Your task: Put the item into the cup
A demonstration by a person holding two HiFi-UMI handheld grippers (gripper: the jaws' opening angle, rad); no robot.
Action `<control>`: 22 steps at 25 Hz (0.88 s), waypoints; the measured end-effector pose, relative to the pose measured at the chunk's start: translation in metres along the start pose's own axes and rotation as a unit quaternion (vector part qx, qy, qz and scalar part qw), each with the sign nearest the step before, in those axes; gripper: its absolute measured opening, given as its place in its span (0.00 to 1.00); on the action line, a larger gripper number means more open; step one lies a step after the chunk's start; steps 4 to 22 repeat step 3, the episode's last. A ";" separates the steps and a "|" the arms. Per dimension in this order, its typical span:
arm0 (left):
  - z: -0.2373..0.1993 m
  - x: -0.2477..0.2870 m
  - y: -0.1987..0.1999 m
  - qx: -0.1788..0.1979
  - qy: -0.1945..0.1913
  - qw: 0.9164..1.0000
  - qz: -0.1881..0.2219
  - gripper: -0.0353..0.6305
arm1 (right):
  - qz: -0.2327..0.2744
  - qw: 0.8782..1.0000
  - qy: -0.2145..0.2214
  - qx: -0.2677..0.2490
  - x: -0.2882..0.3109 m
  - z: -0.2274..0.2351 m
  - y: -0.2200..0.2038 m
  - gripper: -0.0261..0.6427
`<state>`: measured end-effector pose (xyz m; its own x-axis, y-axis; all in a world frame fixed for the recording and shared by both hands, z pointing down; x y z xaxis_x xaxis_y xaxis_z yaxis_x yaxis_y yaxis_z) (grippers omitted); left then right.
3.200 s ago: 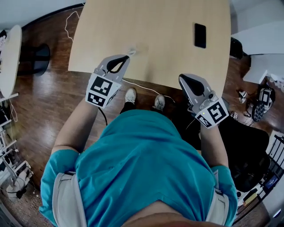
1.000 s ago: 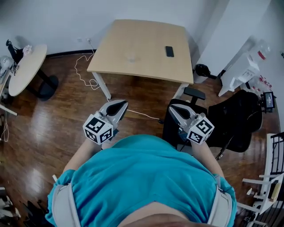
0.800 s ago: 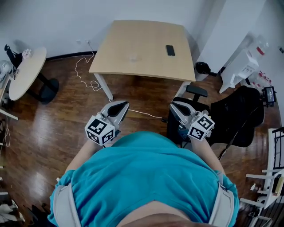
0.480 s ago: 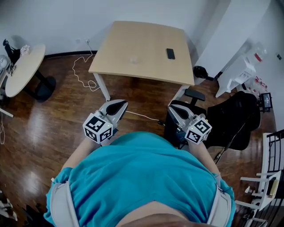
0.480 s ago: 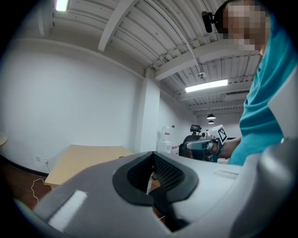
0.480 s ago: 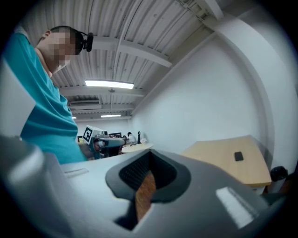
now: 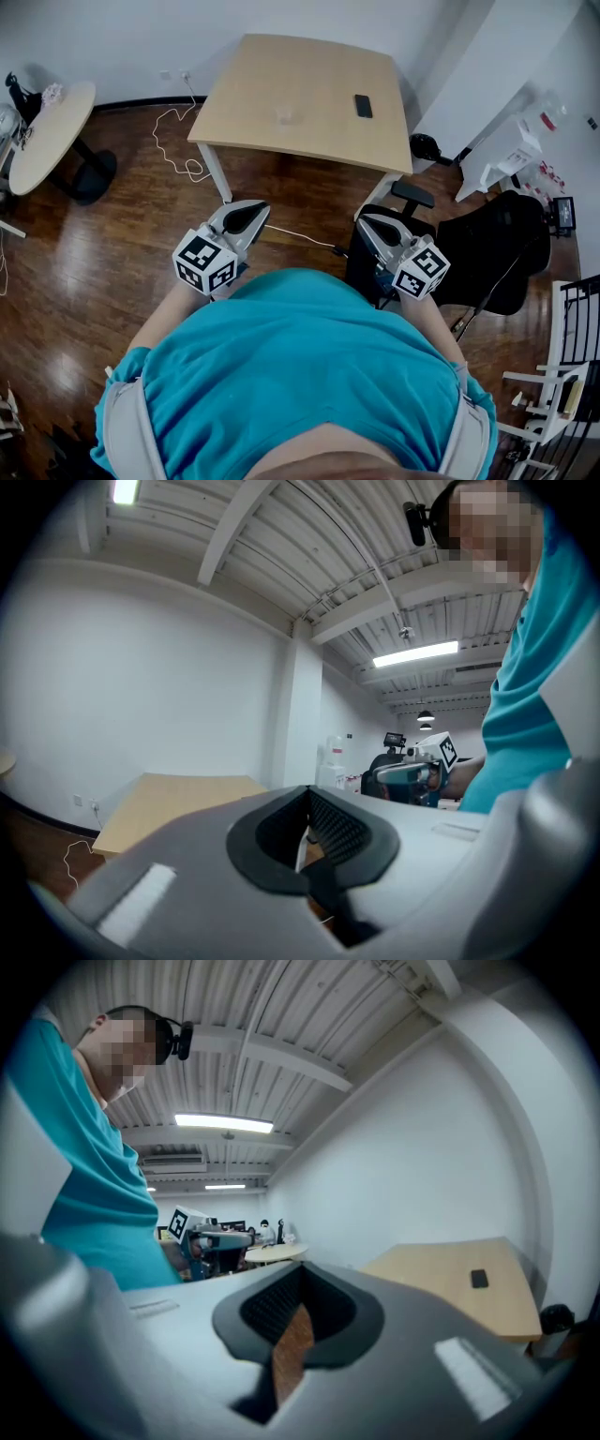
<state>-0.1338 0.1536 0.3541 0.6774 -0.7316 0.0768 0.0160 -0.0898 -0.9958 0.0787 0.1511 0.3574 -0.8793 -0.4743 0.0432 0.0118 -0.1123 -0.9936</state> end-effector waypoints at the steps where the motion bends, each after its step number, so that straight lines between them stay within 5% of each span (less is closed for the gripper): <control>1: 0.000 0.000 0.000 0.000 0.000 1.000 0.001 0.06 | -0.001 1.000 0.000 0.000 0.000 0.000 0.000 0.04; 22: 0.000 0.000 -0.001 -0.002 0.001 1.000 0.002 0.06 | -0.002 1.000 0.000 -0.001 -0.001 0.001 -0.001 0.04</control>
Point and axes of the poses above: the fingertips, and each gripper's own axes: x forward along the fingers, z to its right, y out of its top, the point moved 2 cm from there along -x, backward along the fingers, and after that the axes turned 4 degrees about y, right-handed, at the moved point
